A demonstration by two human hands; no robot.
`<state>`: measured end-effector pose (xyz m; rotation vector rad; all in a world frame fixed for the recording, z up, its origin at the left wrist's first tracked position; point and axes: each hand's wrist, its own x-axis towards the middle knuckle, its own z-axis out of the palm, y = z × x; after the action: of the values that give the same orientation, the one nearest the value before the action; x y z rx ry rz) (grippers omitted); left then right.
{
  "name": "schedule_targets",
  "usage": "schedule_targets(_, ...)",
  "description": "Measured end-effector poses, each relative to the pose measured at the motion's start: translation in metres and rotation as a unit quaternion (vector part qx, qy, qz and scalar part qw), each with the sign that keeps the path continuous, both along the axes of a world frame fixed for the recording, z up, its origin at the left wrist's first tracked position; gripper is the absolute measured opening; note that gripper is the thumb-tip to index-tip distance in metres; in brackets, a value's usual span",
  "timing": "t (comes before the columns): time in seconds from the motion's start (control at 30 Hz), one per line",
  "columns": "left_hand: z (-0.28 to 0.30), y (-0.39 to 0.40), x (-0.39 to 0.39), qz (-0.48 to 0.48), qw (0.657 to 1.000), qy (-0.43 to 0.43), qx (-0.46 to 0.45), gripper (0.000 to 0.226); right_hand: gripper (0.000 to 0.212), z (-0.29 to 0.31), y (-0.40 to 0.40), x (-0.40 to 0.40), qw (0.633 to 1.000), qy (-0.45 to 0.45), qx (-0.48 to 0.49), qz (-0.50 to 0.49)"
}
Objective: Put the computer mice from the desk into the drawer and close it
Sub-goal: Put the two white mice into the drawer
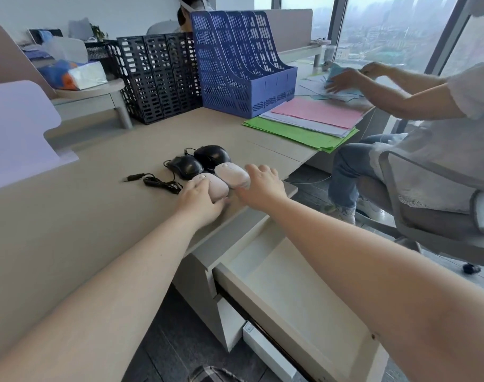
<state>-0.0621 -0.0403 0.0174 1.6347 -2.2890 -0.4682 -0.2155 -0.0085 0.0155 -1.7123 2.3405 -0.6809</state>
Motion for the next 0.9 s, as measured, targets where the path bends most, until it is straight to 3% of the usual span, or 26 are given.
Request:
schedule_targets(0.2,-0.004,-0.024,-0.009,0.013,1.0,0.015,0.013,0.076,0.06,-0.009,-0.031,0.004,0.998,-0.032,-0.003,0.05)
schedule_targets(0.43,0.004,-0.006,-0.012,0.081,0.997,-0.013,0.006,0.114,0.062,-0.018,-0.008,-0.007,0.994,-0.092,-0.039,0.042)
schedule_targets(0.57,0.005,0.025,-0.029,0.097,0.993,-0.068,0.012,0.106,0.075,-0.018,0.024,-0.021,0.99,-0.118,-0.062,0.038)
schedule_targets(0.7,0.001,0.06,-0.053,0.075,0.995,-0.067,-0.007,0.099,0.078,-0.023,0.058,-0.046,0.983,-0.172,-0.062,-0.009)
schedule_targets(0.8,-0.005,0.082,-0.072,0.058,0.996,-0.052,-0.047,0.096,0.085,-0.036,0.079,-0.068,0.976,-0.211,-0.029,-0.049)
schedule_targets(0.9,-0.018,0.098,-0.088,0.043,0.996,-0.042,-0.06,0.093,0.092,-0.055,0.094,-0.084,0.981,-0.183,0.045,-0.053)
